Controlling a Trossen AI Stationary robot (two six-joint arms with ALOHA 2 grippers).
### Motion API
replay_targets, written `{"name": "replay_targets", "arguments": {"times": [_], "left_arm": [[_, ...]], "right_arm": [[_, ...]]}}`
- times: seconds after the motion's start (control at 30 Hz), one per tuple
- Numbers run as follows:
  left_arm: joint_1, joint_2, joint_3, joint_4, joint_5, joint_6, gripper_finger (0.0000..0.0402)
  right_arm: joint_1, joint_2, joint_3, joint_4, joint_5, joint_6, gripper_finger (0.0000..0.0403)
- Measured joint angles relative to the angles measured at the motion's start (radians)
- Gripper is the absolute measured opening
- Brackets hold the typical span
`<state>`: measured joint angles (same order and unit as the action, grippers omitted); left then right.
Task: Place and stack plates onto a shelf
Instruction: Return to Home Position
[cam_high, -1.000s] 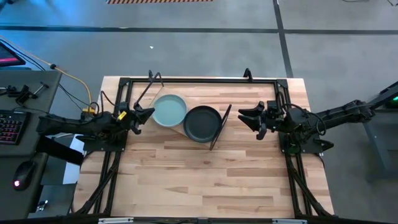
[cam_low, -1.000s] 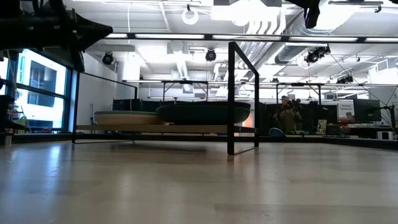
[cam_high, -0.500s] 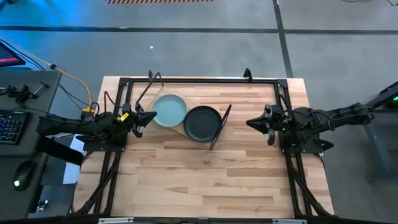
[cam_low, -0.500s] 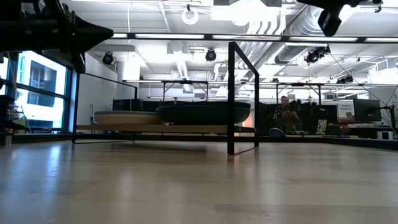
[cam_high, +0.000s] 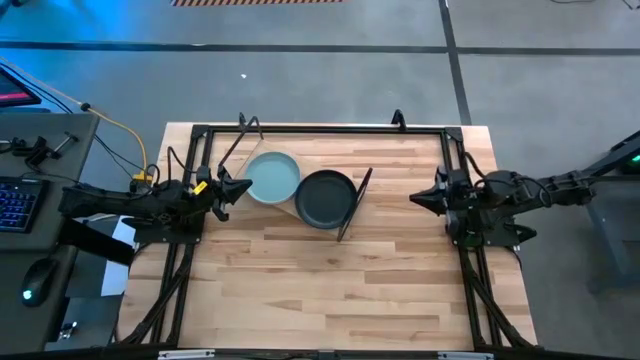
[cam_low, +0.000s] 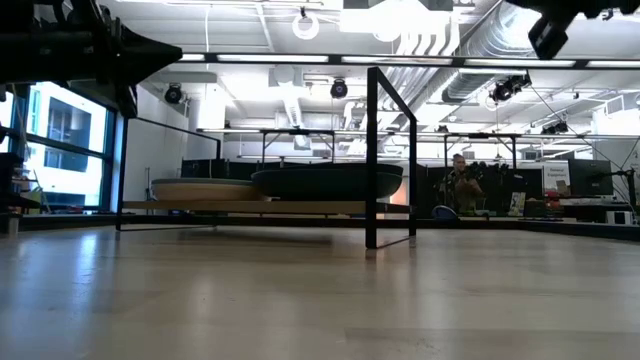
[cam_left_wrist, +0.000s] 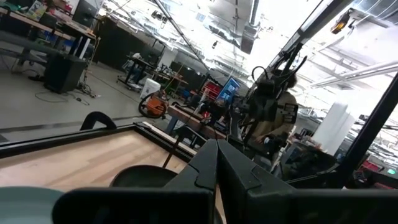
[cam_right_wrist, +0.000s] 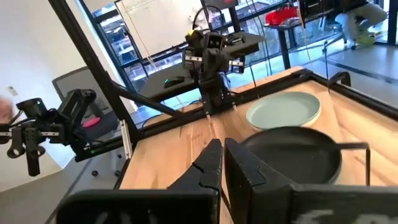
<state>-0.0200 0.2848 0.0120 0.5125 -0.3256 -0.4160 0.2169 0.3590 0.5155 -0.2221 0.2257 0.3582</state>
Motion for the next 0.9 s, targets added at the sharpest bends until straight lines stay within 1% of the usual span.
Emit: {"name": "replay_targets", "arguments": {"times": [0.23, 0.37, 0.53, 0.67, 0.9], "left_arm": [[0.0, 0.0, 0.0, 0.0, 0.0, 0.0, 0.0], [0.0, -0.001, 0.001, -0.004, 0.0, 0.0, 0.0], [0.0, -0.074, 0.001, -0.055, 0.001, 0.0, 0.0], [0.0, -0.146, 0.002, -0.13, 0.001, 0.0, 0.0], [0.0, -0.23, 0.002, -0.377, 0.001, 0.0, 0.0]], "right_arm": [[0.0, -0.041, -0.135, 0.164, -0.02, -0.027, 0.0], [0.0, -0.041, -0.152, 0.179, -0.029, -0.003, 0.0], [0.0, -0.042, -0.152, 0.191, -0.051, 0.0, 0.0], [0.0, -0.042, -0.152, 0.191, -0.051, -0.037, 0.0], [0.0, -0.042, -0.152, 0.191, -0.051, -0.043, 0.0]]}}
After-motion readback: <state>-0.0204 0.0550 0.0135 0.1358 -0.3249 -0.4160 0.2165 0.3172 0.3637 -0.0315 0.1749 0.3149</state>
